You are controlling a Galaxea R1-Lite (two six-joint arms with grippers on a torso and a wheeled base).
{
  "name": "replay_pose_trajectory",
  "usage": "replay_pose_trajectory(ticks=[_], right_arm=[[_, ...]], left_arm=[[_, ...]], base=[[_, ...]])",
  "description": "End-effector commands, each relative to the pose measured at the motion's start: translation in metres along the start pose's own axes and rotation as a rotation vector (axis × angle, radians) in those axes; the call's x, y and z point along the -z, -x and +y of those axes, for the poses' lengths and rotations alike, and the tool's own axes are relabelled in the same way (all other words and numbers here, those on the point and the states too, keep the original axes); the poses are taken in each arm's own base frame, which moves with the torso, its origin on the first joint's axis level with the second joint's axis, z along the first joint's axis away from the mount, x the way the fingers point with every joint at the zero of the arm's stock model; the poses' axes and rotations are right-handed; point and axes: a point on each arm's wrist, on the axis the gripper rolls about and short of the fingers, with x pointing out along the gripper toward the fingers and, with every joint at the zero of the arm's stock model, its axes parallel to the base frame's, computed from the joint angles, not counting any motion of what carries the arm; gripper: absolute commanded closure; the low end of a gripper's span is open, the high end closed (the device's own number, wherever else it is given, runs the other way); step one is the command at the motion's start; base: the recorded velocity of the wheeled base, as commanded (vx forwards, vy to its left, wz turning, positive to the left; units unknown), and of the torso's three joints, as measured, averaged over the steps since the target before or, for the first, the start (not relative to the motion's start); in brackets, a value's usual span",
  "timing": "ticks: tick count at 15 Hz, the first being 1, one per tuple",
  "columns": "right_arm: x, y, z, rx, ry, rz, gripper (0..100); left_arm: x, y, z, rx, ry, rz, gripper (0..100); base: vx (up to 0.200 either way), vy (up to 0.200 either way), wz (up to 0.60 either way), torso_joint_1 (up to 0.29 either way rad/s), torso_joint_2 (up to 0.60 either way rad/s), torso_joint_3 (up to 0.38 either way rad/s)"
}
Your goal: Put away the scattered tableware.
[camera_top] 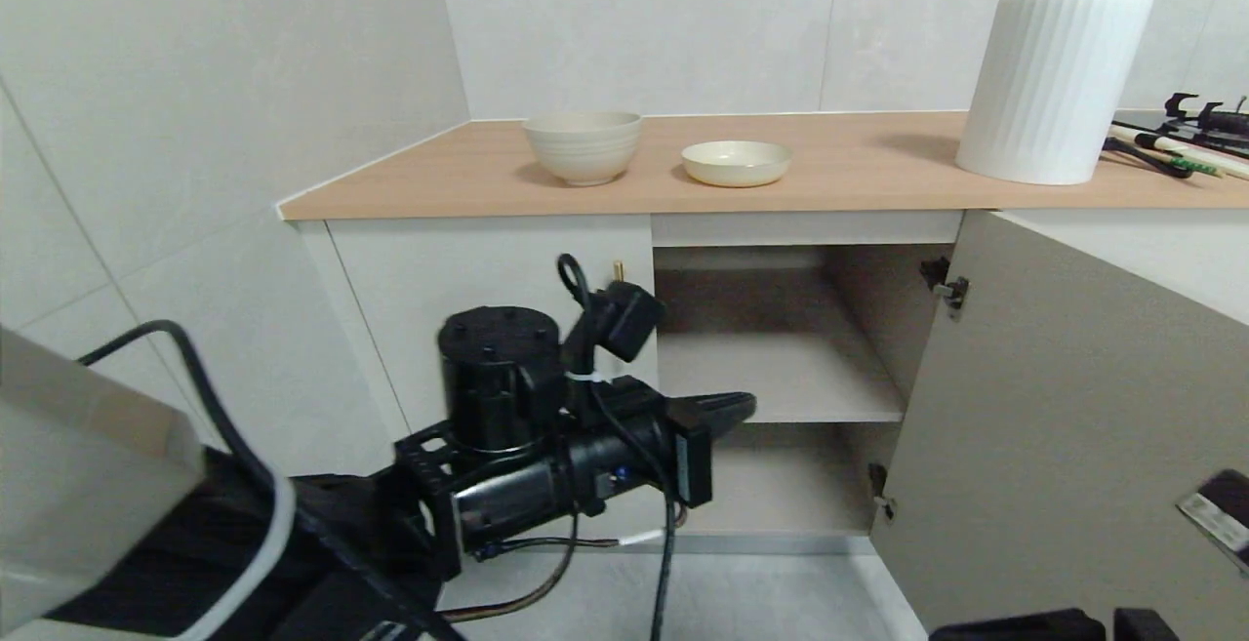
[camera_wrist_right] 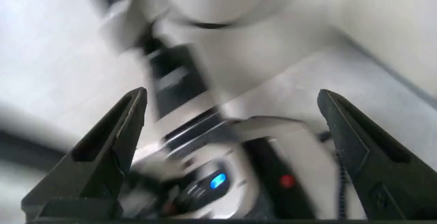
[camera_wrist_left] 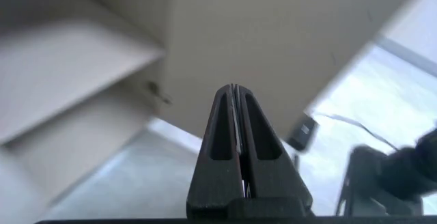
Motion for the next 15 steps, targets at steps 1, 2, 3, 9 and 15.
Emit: replay_pose_trajectory(ticks=[1, 2, 3, 9, 15], right_arm=[[-0.028, -0.033, -0.035, 0.142, -0.046, -0.002, 0], [-0.046, -0.048, -0.057, 0.203, -0.025, -0.017, 0], [-0.054, -0.053, -0.067, 0.234, -0.006, -0.024, 0], [-0.13, -0.085, -0.078, 0.348, 0.044, -0.045, 0], [-0.129, -0.079, -0.072, 0.482, 0.028, -0.02, 0]], left_arm=[[-0.032, 0.071, 0.011, -0.119, -0.013, -0.116, 100], [-0.043, 0.101, 0.012, -0.181, -0.008, -0.136, 100], [-0.047, 0.112, 0.011, -0.203, -0.006, -0.139, 100], [-0.062, 0.182, 0.007, -0.392, 0.039, -0.153, 0], [-0.07, 0.189, 0.019, -0.462, 0.044, -0.191, 0]], base=[[0.0, 0.0, 0.0, 0.0, 0.0, 0.0], [0.0, 0.0, 0.0, 0.0, 0.0, 0.0], [0.0, 0.0, 0.0, 0.0, 0.0, 0.0], [0.0, 0.0, 0.0, 0.0, 0.0, 0.0], [0.0, 0.0, 0.0, 0.0, 0.0, 0.0]])
